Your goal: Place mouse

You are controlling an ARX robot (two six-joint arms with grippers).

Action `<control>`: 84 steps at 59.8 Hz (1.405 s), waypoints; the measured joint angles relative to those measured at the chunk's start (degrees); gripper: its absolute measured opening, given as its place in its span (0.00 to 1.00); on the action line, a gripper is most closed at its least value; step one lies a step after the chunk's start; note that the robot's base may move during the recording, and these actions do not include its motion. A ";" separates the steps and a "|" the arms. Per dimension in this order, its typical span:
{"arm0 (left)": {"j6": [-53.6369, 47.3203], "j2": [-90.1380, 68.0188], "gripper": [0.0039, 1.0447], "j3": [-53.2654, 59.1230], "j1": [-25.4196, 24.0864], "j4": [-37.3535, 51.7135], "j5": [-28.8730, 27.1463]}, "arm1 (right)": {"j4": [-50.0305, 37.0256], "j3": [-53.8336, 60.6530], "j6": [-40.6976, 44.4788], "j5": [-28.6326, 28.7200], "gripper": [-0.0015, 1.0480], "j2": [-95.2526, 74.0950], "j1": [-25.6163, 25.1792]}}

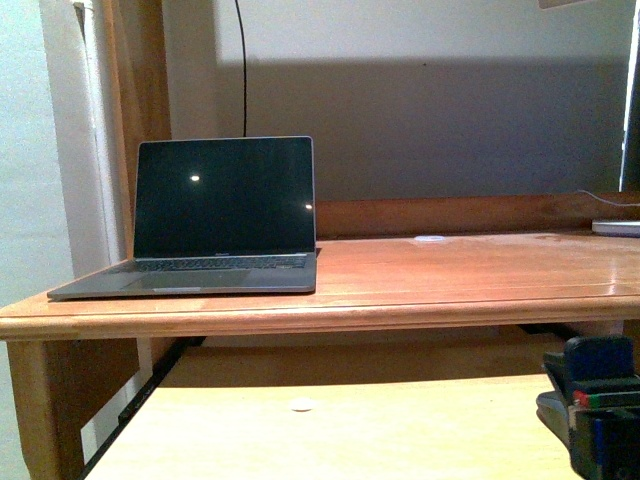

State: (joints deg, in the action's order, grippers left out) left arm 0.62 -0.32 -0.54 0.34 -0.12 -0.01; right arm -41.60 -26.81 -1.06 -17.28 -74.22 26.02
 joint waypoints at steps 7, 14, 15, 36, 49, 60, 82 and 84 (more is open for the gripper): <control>-0.04 0.00 0.25 0.00 0.00 0.00 0.00 | -0.59 -3.13 2.99 -2.97 0.93 -5.66 -0.24; -0.04 0.00 0.57 0.00 0.00 0.00 0.00 | 2.56 -7.93 5.07 -5.77 0.93 -11.30 -2.23; -0.04 0.00 0.59 0.00 0.00 0.00 0.00 | 2.97 -8.22 5.07 -5.90 0.93 -11.54 -2.38; -0.15 0.00 0.92 0.00 0.00 0.00 0.00 | 13.94 -13.92 3.15 -5.51 0.93 -15.15 -5.31; -0.13 0.00 0.93 0.00 0.00 0.00 0.00 | 18.58 -15.91 1.09 -3.87 0.93 -17.03 -6.01; -0.13 0.00 0.93 0.00 0.00 0.00 0.00 | 20.79 -18.38 0.28 -3.45 0.91 -18.14 -6.36; -0.15 0.00 0.93 0.00 0.00 0.00 0.00 | 25.18 -20.13 -2.01 -0.92 0.55 -17.18 -6.40; -0.15 0.00 0.93 0.00 0.00 0.00 0.00 | 26.03 -20.22 -2.32 -0.57 0.55 -16.55 -6.38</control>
State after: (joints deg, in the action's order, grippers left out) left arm 0.47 -0.32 -0.54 0.34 -0.12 -0.01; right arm -15.57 -47.03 -3.38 -17.85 -90.76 19.64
